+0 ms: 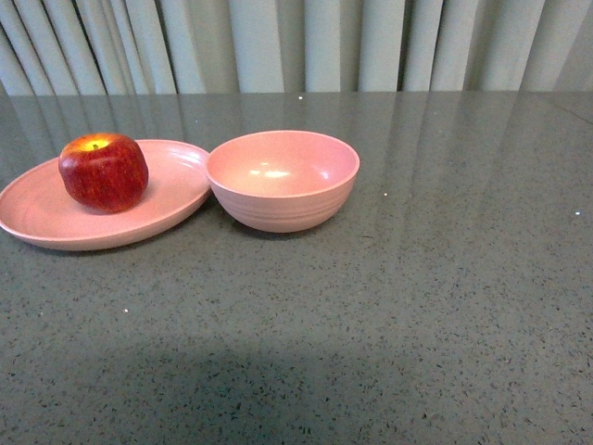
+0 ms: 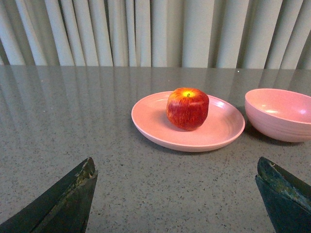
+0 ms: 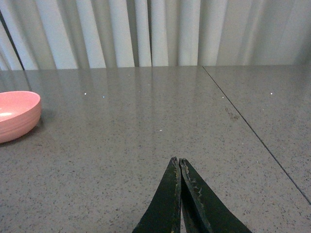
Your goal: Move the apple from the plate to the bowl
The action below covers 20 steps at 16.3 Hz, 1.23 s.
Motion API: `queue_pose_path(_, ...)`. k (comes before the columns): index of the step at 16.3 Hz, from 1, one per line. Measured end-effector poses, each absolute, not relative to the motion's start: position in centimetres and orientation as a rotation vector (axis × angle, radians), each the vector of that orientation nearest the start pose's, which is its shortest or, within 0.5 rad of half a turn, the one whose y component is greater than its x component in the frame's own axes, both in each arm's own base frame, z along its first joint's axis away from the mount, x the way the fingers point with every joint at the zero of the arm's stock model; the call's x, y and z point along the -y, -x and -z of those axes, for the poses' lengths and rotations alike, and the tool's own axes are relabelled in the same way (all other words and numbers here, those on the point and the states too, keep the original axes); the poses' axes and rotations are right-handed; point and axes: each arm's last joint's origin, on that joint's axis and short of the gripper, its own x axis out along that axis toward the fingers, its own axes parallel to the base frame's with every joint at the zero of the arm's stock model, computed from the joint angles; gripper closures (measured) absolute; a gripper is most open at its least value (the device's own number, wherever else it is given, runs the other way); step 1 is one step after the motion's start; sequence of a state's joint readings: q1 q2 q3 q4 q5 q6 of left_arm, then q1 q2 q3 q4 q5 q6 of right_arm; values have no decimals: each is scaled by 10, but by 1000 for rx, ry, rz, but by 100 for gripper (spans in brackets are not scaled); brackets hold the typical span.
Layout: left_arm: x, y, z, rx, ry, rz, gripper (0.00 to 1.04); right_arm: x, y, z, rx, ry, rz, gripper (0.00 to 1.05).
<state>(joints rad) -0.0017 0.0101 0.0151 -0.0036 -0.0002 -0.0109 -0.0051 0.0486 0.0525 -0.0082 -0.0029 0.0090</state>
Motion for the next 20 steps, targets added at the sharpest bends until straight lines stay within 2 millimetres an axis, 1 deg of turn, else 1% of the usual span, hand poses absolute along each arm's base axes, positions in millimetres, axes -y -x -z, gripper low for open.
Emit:
queue_pose_path(2, 0, -97, -168, 1, 11, 2, 7, 0, -97, -174, 9, -9, 3, 103)
queue_pose_path(3, 0, -97, -168, 1, 11, 1, 7, 0, -97, -166, -6, -8, 3, 103)
queue_pose_path(8, 0, -97, -168, 1, 10, 2, 7, 0, -97, -167, 4, -7, 3, 103)
queue_pose_path(12, 0, -97, -168, 1, 10, 2, 7, 0, -97, -167, 4, -6, 3, 60)
queue_pose_path(13, 0, -97, -168, 1, 10, 2, 7, 0, -97, -167, 4, -6, 3, 47)
queue_pose_path(16, 0, -97, -168, 1, 10, 2, 7, 0, -97, -167, 4, -6, 3, 14)
queue_pose_path(17, 0, -97, -168, 1, 10, 2, 7, 0, -97, -167, 4, -6, 3, 7)
queue_pose_path(20, 0, -97, -168, 1, 10, 2, 7, 0, -97, -167, 4, -6, 3, 6)
